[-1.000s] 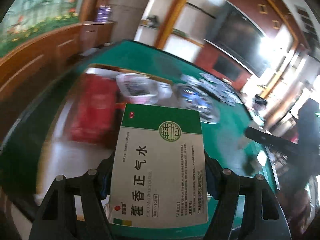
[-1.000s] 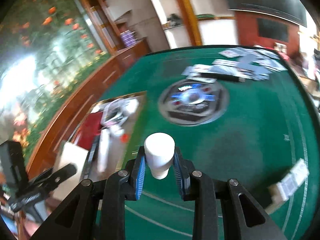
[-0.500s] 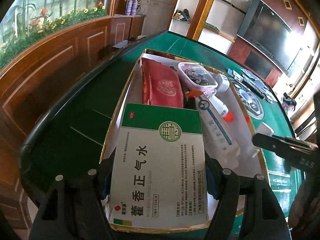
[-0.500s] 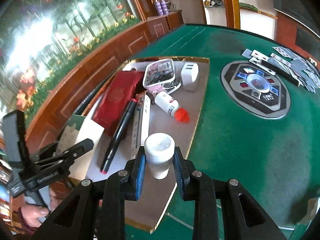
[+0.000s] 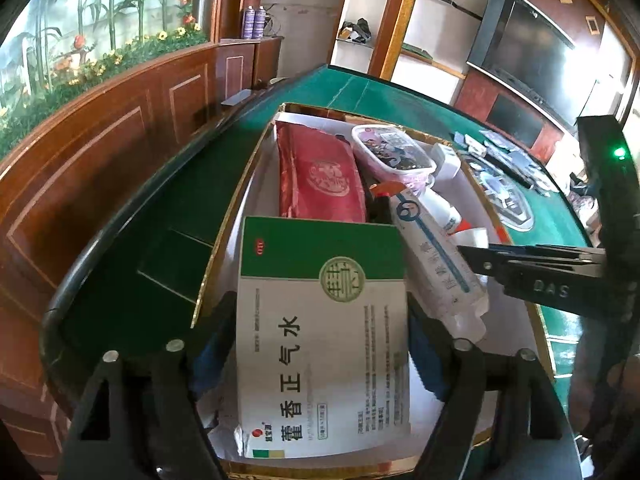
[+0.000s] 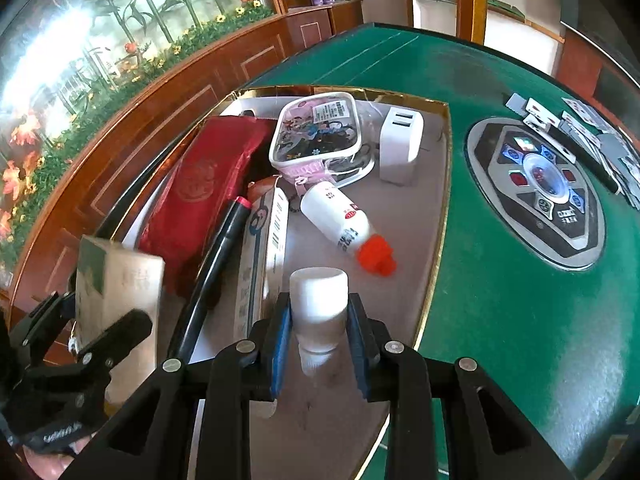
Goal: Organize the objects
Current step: 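Carry the bottle into the tray and release with right tool while left tool carries the box, then lower the medicine box into the tray and open the left tool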
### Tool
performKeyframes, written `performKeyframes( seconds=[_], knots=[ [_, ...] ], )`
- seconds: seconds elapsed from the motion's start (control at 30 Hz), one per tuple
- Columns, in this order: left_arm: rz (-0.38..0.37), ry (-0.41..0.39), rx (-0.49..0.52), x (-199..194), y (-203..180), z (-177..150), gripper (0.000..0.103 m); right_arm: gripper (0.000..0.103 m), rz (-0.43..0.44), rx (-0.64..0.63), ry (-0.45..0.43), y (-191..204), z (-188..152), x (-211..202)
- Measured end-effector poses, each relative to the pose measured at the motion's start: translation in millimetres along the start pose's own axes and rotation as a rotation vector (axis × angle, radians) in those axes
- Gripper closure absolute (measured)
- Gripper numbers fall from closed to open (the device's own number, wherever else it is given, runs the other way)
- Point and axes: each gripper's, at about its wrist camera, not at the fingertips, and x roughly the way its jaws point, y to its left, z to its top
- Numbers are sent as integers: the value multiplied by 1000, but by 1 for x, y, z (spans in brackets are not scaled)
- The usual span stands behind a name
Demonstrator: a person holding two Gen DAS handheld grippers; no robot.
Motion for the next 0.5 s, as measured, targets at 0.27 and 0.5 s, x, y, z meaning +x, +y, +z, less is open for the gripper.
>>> performKeyframes(
  seconds=[0.27, 0.5],
  knots=[
    [19, -39, -11, -12, 0, 3, 10, 31, 31, 22, -75, 1, 0, -20],
    [83, -85, -14, -29, -5, 6, 9, 15, 22, 60, -167, -8, -6, -48]
  ],
)
